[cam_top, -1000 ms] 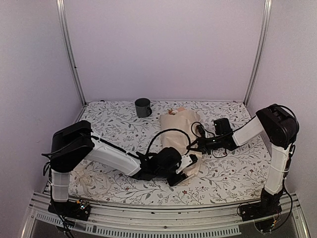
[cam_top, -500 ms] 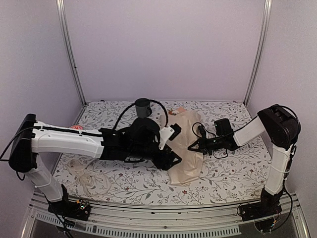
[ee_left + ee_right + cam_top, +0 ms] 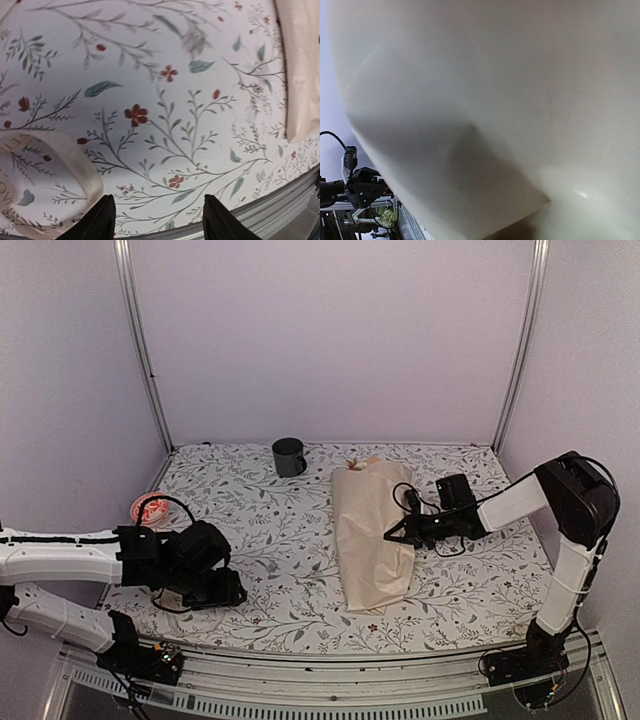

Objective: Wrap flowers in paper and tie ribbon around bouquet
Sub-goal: Pick up the ribbon from the corner of the board.

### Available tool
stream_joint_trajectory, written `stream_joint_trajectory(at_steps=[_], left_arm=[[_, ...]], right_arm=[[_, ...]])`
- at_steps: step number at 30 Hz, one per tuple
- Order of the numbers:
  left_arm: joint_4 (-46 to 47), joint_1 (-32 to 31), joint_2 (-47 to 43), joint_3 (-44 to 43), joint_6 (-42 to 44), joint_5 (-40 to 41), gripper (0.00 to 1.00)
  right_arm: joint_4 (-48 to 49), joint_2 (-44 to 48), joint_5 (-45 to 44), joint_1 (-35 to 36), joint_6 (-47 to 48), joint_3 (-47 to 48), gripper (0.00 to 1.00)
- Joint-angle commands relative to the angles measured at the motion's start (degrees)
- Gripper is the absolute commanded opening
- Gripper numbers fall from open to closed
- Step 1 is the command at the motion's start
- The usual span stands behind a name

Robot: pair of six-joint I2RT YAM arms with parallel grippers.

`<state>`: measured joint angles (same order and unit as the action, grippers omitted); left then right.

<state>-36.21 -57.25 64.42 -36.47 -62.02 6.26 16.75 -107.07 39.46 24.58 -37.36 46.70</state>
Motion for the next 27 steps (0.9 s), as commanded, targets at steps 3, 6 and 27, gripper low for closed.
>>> stream_joint_trajectory(at_steps=[3,6,27], left_arm=[[-5.6,0.0,0.7,4.4,-12.5,7.7,0.64],[-3.2,1.4,0.7,6.7,-12.0,8.2,0.65],[8.1,-3.2,7.1,-28.5,33.6,27.4,0.00]], right_arm=[[-2.4,4.0,-0.8,0.0,2.6,-0.3,0.00],[-2.7,4.5,-0.8,0.1,3.0,-0.5,0.00],[-7.5,7.2,-3.4,0.0,5.8,-1.1,0.00]])
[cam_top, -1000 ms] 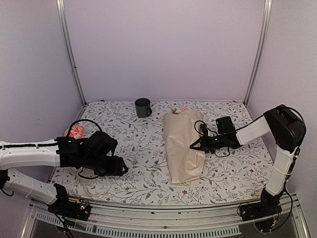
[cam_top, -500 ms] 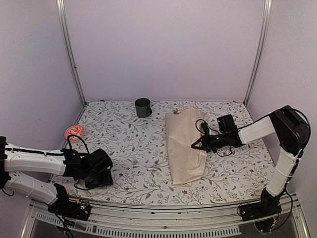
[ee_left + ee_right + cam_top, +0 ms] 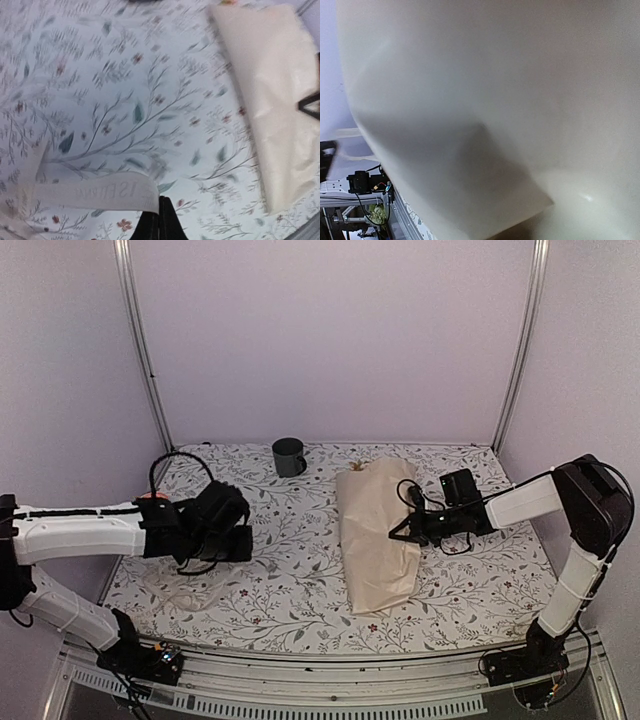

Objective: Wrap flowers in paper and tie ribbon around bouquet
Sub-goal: Pick up the ribbon from the corner of the board, then pick up the folded bouquet from the center of the board.

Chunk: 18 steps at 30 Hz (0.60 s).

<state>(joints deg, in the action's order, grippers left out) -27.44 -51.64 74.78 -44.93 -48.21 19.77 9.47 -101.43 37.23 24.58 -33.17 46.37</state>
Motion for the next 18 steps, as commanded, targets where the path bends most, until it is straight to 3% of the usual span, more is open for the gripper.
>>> stream_joint_trajectory(at_steps=[1,5,10,13,18], left_arm=[[-0.2,-11.4,-2.8,-24.3,25.6,13.8,0.00],[1.7,-18.3,0.7,-31.0,40.5,-3.5,0.00],[4.1,-21.5,3.3,-26.6,43.2,-21.4,0.00],[3.0,-22.3,5.0,-25.7,43.4,-27.8,0.00],[-0.3,-22.4,4.5,-22.1,43.3,-30.5,0.00]], right_arm=[[-0.3,1.3,-1.2,0.0,1.6,-0.7,0.00],[-0.3,0.7,-0.9,-0.2,1.2,0.1,0.00],[-2.2,1.2,-1.4,-0.2,1.6,1.7,0.00],[-4.8,1.4,-2.4,-0.2,3.0,3.0,0.00],[-7.0,1.5,-3.7,-0.4,4.6,4.6,0.00]])
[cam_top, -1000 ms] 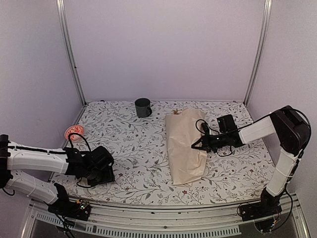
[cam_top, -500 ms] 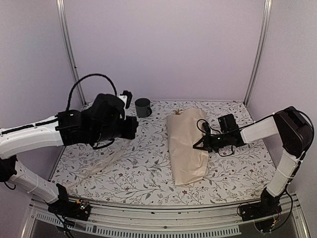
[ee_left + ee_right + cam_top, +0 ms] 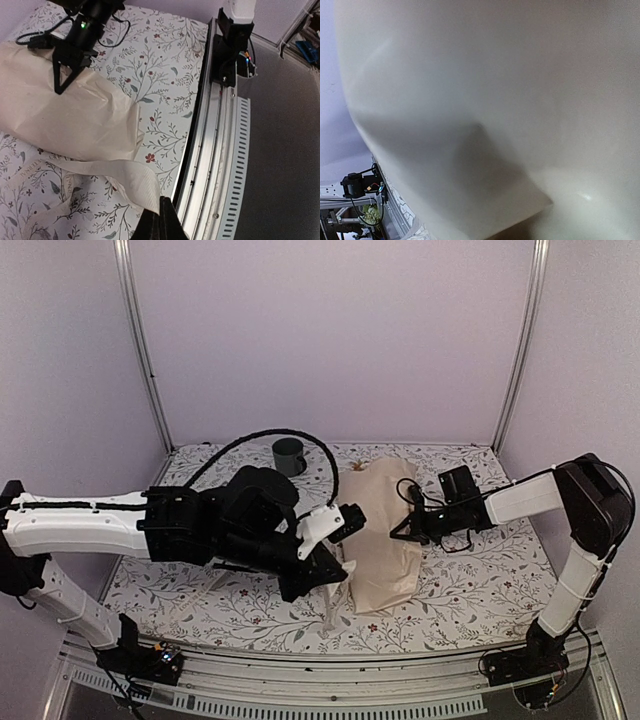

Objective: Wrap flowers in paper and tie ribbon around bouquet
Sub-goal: Pick up the folded bouquet from the center of the board, then place the ribbon at the center of the board.

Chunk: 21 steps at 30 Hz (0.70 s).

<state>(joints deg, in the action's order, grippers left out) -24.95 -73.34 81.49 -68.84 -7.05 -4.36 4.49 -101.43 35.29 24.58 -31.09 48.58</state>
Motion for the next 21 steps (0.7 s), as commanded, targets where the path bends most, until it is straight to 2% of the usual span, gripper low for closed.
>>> stream_joint_trajectory(at_steps=[1,4,6,9,10,11,14,16,19,21], left_arm=[[-3.7,-0.6,-2.6,3.3,2.0,-6.1,0.00],[-7.8,-0.1,-1.9,7.8,-0.1,-4.4,0.00],[-9.8,-0.1,1.2,10.0,-1.4,-1.9,0.00],[-9.5,-0.4,7.6,11.3,-0.9,-3.5,0.00],[-8.6,-0.5,9.4,11.2,-0.1,-3.8,0.04],[-7.7,-0.5,10.7,10.7,1.0,-3.7,0.14],[-6.1,-0.2,12.5,7.8,4.9,-5.6,0.63],[-4.5,0.5,11.9,6.1,7.7,-9.7,0.76],[-0.6,3.8,9.6,4.8,9.8,-16.9,0.82],[4.7,8.0,8.5,5.7,8.2,-18.3,0.87]], right_arm=[[-2.6,1.3,-1.9,-0.5,2.7,2.9,0.00],[-4.8,1.7,-2.0,-0.8,3.1,5.4,0.00],[-6.5,2.3,-2.5,-0.8,3.6,7.2,0.00],[-8.5,2.4,-2.7,-1.5,4.0,8.9,0.00],[-8.9,2.3,-2.7,-1.7,4.1,9.1,0.00],[-9.3,2.1,-2.8,-1.9,4.1,9.2,0.00],[-9.9,1.5,-2.8,-2.0,4.4,9.5,0.00],[-10.1,1.1,-3.1,-2.0,4.4,9.8,0.00],[-10.4,0.9,-3.7,-2.1,4.5,10.2,0.00],[-10.5,0.8,-4.0,-2.3,4.5,10.5,0.00]])
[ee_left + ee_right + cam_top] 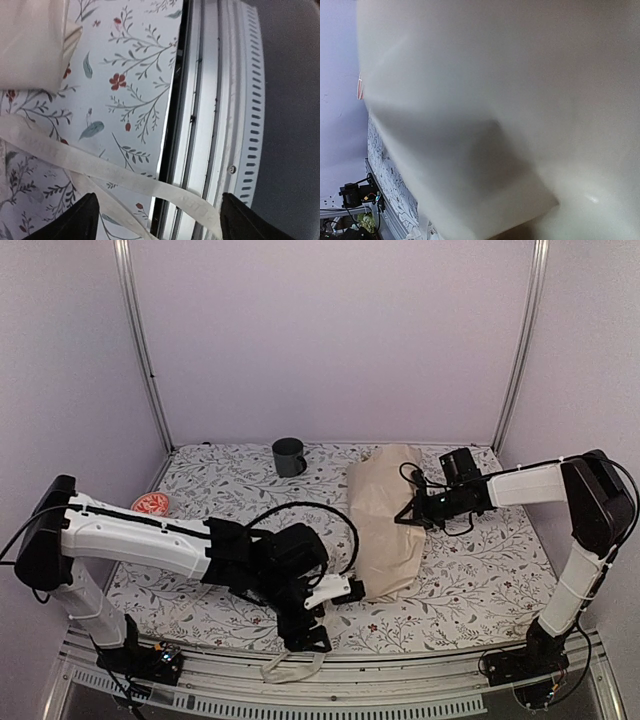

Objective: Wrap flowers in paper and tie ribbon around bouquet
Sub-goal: Place the ribbon at the center of the board, then adjust the ribbon at the center of the board.

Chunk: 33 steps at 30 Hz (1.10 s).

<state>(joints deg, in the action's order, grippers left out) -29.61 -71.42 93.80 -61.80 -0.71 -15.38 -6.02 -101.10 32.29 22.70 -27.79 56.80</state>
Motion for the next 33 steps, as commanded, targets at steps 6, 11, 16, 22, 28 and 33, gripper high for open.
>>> stream_joint_trajectory(at_steps=[6,11,16,22,28,33], left_arm=[[11.6,22.4,8.0,-6.7,-15.4,3.0,0.69],[10.2,23.6,19.2,-15.8,-24.4,4.8,0.65],[9.7,21.2,24.3,-17.4,-25.0,3.1,0.65],[12.2,19.9,29.2,-17.8,-24.2,2.6,0.30],[17.2,17.9,24.9,-15.7,-20.4,4.1,0.00],[25.1,13.7,10.0,-10.9,-10.4,10.2,0.00]], right_arm=[[-0.7,0.1,-1.6,-0.8,1.2,3.1,0.00],[-1.2,-0.4,-2.0,-0.8,1.2,3.2,0.00],[-1.2,-0.1,-2.5,-0.8,0.9,3.0,0.00],[-1.4,-0.7,-2.9,-0.9,1.1,3.2,0.00],[-1.4,-0.8,0.5,-2.2,-0.4,4.1,0.00],[-1.0,-0.6,3.2,-2.9,-2.9,6.0,0.00]])
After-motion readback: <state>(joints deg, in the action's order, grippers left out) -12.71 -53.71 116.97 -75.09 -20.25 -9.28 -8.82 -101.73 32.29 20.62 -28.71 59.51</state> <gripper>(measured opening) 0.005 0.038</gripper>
